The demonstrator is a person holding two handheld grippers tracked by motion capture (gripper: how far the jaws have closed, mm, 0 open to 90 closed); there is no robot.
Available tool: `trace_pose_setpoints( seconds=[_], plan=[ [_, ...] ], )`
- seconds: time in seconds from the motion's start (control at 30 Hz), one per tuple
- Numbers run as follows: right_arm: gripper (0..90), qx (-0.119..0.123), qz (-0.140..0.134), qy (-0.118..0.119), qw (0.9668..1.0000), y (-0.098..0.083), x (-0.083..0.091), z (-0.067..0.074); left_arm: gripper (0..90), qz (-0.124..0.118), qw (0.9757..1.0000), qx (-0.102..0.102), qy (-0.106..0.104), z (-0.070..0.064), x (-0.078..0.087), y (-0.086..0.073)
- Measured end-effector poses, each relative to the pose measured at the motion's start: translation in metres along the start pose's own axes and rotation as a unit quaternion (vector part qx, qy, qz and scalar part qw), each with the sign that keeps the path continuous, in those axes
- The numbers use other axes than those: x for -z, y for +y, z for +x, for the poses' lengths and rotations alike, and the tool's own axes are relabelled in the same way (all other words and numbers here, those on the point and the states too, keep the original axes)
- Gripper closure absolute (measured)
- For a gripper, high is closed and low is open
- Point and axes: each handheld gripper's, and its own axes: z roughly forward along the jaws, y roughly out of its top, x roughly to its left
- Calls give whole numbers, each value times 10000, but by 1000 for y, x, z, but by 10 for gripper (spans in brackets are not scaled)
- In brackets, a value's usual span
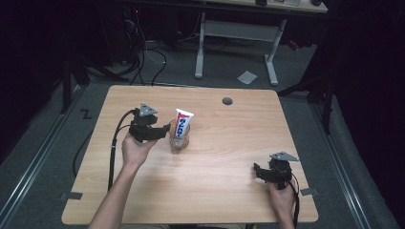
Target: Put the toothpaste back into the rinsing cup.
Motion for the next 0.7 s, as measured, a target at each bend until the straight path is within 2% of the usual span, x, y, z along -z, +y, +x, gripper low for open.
trace_pose_setpoints(
  seconds=[0.7],
  plan=[
    [201,0,10,-1,10000,0,0,0,400,-129,9998,117,58,9,21,-6]
  ],
)
